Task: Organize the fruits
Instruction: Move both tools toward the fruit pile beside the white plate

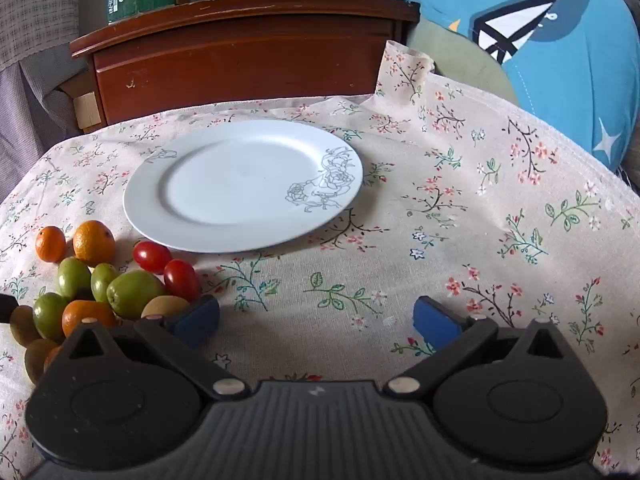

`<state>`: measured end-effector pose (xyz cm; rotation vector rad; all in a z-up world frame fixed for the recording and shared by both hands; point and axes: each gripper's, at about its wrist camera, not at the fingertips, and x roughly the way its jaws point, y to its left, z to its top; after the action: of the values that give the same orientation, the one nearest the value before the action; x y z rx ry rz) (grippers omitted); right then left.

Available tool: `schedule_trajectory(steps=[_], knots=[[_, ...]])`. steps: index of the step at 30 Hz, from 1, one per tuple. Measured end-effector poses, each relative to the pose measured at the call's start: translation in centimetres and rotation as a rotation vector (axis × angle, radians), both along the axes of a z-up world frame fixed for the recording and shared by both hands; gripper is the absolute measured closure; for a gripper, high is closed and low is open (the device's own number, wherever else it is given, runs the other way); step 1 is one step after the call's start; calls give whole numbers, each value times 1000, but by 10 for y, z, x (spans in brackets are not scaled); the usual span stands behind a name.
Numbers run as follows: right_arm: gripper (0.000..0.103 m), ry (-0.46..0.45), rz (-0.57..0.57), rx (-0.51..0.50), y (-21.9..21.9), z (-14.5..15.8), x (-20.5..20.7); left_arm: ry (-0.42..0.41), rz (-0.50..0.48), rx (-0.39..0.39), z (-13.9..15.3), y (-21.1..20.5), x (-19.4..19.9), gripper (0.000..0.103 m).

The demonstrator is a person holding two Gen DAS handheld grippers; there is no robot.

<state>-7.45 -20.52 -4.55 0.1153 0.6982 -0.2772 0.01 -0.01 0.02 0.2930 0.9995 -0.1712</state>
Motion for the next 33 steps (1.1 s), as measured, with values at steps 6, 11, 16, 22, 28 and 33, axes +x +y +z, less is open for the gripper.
schedule_trajectory(steps=[6, 11, 16, 22, 28, 33], knots=[[0, 6, 0, 6, 0, 0, 0, 1, -1, -41, 4, -6, 11, 4], [0, 5, 0, 5, 0, 0, 0, -41, 10, -103, 29, -4, 0, 4], [0, 6, 1, 7, -1, 0, 0, -55, -1, -119, 34, -2, -4, 4], [1, 100, -23, 22, 5, 9, -2, -43, -5, -121, 31, 3, -4, 4], [1, 281, -90, 80, 12, 27, -4, -41, -15, -103, 30, 3, -6, 4], [1, 264, -72, 55, 24, 61, -17, -23, -5, -114, 34, 7, -5, 4]])
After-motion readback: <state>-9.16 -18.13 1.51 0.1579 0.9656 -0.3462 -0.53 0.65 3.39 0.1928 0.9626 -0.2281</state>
